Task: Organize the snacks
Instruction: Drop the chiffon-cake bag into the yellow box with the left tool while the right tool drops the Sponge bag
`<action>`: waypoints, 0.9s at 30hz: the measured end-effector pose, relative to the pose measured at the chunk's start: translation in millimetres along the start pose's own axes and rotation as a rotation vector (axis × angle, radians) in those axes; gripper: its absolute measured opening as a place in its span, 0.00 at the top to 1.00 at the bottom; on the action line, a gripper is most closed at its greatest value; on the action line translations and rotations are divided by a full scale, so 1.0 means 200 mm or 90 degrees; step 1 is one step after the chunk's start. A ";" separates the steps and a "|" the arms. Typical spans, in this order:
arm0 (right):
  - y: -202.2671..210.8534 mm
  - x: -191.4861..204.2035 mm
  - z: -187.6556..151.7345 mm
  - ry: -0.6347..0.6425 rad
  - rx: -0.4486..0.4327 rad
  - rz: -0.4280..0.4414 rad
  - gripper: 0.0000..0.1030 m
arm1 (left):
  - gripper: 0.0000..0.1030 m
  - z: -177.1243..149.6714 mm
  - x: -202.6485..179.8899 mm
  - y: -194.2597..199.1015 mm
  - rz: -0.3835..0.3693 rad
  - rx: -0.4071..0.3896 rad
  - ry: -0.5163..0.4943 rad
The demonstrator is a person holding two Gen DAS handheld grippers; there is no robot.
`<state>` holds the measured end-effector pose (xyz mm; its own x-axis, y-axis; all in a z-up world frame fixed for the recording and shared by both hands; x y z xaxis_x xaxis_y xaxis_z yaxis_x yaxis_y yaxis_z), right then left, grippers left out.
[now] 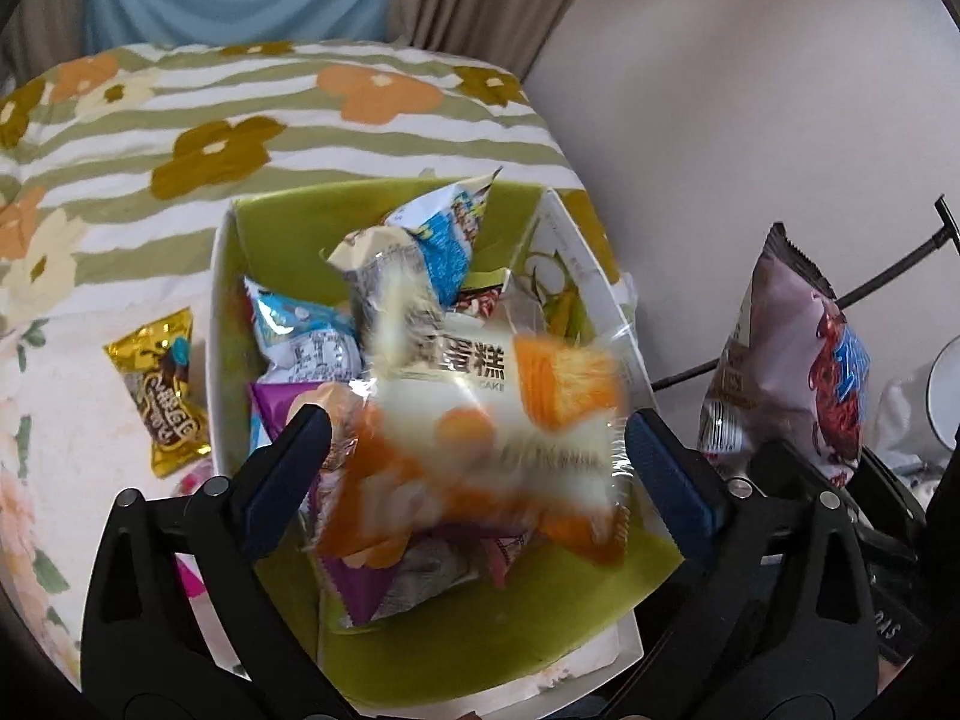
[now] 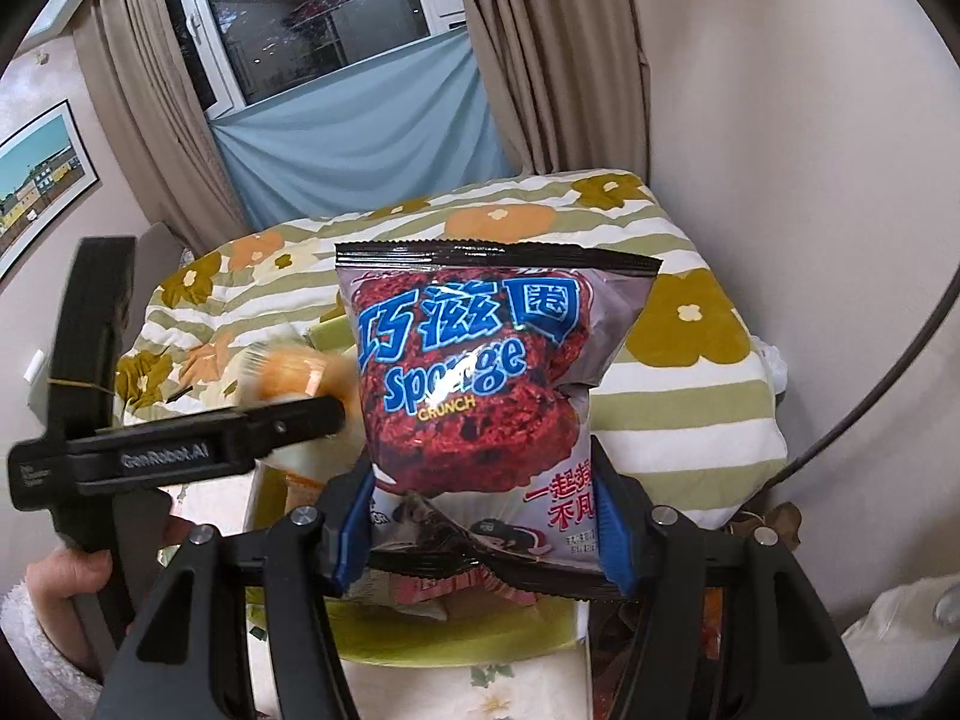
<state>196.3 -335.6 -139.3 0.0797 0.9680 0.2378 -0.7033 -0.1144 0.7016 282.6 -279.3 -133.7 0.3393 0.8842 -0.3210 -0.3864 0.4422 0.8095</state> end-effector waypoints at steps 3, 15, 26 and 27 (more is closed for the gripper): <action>-0.03 -0.02 0.01 0.003 0.005 0.013 0.45 | 0.05 -0.04 0.04 0.02 0.019 0.003 0.013; -0.17 0.07 0.05 0.068 0.020 0.079 0.45 | 0.05 -0.17 0.29 0.24 0.095 -0.056 0.071; -0.36 0.27 0.20 0.115 0.047 0.135 0.34 | 0.05 -0.20 0.44 0.38 0.134 -0.082 0.114; -0.37 0.28 0.19 0.118 0.047 0.130 0.29 | 0.05 -0.21 0.45 0.38 0.137 -0.077 0.117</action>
<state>278.9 -281.9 -152.1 -0.1934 0.9466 0.2578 -0.6374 -0.3211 0.7004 247.9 -159.4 -122.0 0.0816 0.9670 -0.2412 -0.5356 0.2467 0.8077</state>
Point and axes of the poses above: each gripper's, at about its wrist camera, not at the fingertips, and y roughly against the way its jaws point, x to its left, z to its top, the point moved 3 cm from there along -y, roughly the way its jaws point, and after that the axes turned 3 degrees about -y, right-handed, at the moved point
